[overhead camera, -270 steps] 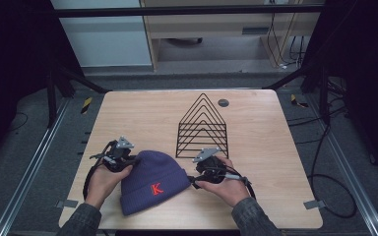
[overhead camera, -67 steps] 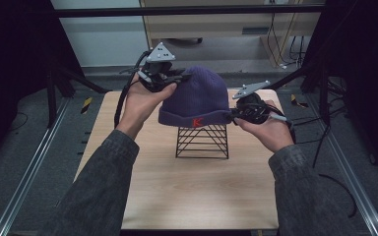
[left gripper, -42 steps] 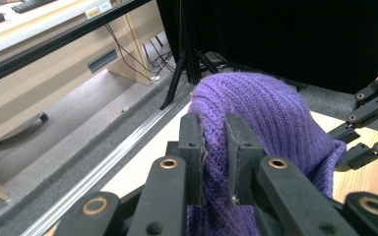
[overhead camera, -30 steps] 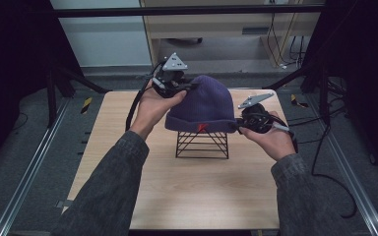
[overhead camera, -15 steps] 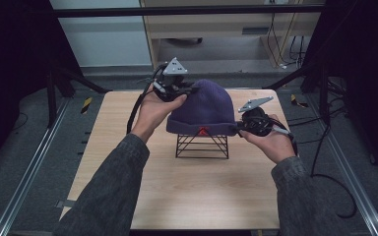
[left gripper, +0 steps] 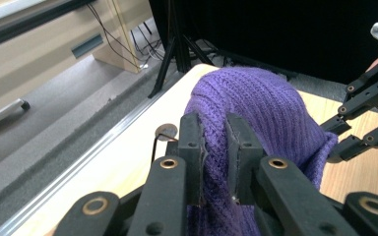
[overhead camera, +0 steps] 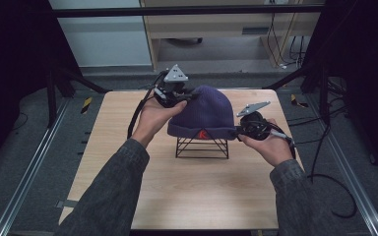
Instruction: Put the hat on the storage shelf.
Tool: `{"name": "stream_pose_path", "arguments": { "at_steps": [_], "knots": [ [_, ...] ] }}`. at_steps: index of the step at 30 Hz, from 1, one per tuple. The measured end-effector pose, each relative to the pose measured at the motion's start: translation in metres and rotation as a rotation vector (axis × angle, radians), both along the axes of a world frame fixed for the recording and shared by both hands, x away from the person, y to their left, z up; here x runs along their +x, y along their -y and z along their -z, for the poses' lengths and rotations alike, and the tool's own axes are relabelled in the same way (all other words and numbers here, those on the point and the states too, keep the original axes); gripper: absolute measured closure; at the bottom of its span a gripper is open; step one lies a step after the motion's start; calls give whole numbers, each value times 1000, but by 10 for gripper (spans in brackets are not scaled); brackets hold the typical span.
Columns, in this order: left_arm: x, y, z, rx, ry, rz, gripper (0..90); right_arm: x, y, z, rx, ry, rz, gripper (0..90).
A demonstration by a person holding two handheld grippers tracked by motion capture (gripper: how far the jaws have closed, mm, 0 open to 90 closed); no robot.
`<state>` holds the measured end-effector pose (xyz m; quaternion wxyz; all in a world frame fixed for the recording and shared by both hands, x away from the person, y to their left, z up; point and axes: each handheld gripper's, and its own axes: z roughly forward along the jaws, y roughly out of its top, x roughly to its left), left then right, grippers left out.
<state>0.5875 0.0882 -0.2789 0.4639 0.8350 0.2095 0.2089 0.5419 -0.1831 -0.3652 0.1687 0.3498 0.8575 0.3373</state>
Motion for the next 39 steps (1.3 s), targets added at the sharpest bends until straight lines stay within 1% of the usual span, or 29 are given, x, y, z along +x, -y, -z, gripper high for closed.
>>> {"name": "stream_pose_path", "arguments": {
  "at_steps": [7,12,13,15,16,20,21,27,31,32,38,39],
  "knots": [
    [-3,0,4,5,1,7,788,1,0,5,-4,-12,4,746],
    [-4,-2,9,-4,-5,5,788,0,-2,9,-13,-13,4,745],
    [-5,-2,10,0,-9,7,788,0,-2,10,-11,-11,0,745],
    [-6,-2,12,5,-10,11,788,-1,-3,12,-11,-21,5,744],
    [-6,-1,12,11,-11,12,788,-1,-3,13,-18,-23,5,744],
    [-7,0,15,12,-8,15,788,-2,-3,18,-15,-26,5,742],
    [-7,0,17,14,-11,17,788,-2,-4,20,-21,-28,8,741],
    [-9,0,24,15,-22,18,787,-2,-5,27,-20,-39,10,739],
    [-10,1,27,28,-25,21,786,-2,-4,33,-21,-45,14,737],
    [-10,1,28,22,-24,21,787,-2,-5,34,-17,-45,15,737],
    [-10,0,32,19,-31,19,786,-3,-6,37,-28,-51,15,736],
    [-10,-1,33,19,-31,20,786,-2,-5,38,-28,-46,11,736]
  ]
}}
